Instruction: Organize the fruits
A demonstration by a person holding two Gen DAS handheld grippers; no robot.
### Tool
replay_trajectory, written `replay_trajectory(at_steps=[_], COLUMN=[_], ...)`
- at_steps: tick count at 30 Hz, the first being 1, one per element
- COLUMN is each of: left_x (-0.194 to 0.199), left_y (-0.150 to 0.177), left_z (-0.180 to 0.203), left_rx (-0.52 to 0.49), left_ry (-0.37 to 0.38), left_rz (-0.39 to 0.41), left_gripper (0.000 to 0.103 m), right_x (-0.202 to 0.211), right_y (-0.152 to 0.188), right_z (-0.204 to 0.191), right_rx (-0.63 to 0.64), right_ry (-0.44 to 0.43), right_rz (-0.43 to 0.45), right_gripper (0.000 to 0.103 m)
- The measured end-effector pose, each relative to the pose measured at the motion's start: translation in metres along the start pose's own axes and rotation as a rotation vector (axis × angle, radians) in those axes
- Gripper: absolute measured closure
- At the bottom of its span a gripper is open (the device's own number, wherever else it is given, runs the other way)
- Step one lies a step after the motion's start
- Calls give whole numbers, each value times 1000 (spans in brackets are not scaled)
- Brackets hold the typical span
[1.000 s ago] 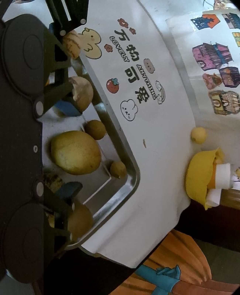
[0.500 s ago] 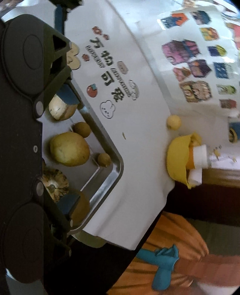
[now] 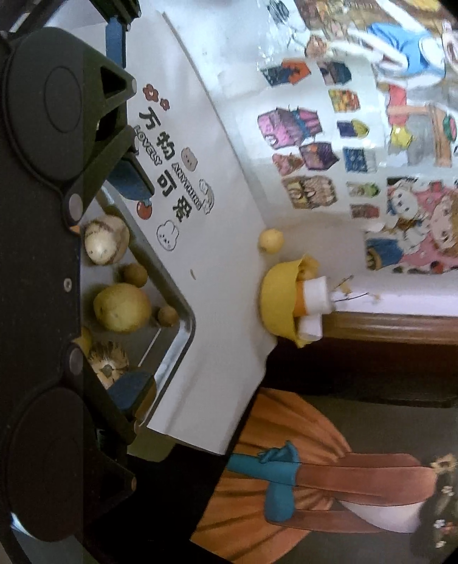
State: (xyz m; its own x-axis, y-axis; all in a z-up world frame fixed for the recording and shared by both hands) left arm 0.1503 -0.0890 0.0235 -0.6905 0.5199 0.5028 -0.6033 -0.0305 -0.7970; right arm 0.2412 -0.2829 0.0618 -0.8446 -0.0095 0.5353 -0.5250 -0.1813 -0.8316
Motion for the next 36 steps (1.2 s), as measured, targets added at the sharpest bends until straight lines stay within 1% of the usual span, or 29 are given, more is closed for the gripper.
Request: replay_trajectory(at_steps=[3,7,9,12,17,22,24,27,30,36], left_x=[8,19,22,24,32,41,46,55,61,65], left_y=[3,12,17,23,29,37,41,46,47,53], left_z=[-5,-10,-16,-24,-30,-37,-40,-45,-48,-48], left_rx=[29,48,70,101,88,91,81,73,76,29], left_ry=[-10,-32,-56,-66,-109,-129,-146,-173,-181,-196], left_rz=[28,78,97,109,130,137,145,172,193,184], left_gripper=[1,1,1,1,1,1,1,1,1,1], right_x=[16,33,37,41,55,66,70,74,79,85], right_y=[6,22,31,40,48,71,83,97,109,129], right_z=[-3,-4,-6,-11,-18,-25,-28,-32,-36,-44], right_rx=[-5,-58,-83,-111,-173,-275,-300,-313,-325,-309], right_ry=[5,15,30,49,59,56,72,104,146,181], right_rz=[43,109,130,147,195,188,181,181,186,191], right_gripper=[1,1,1,1,1,1,1,1,1,1])
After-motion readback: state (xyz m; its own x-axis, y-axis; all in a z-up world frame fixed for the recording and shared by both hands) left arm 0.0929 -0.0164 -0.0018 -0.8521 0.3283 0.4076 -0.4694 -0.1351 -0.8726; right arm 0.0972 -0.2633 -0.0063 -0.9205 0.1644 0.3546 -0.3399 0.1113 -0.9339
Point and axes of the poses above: each gripper's, at about its wrist camera, not at the fingertips, and x roughly against the way its jaws point, z to its right, y to its underside, the point moved 6 cm from there along -x, roughly the way its jaws point, and after that the axes turned 15 degrees about y, right-handed, at the moved point
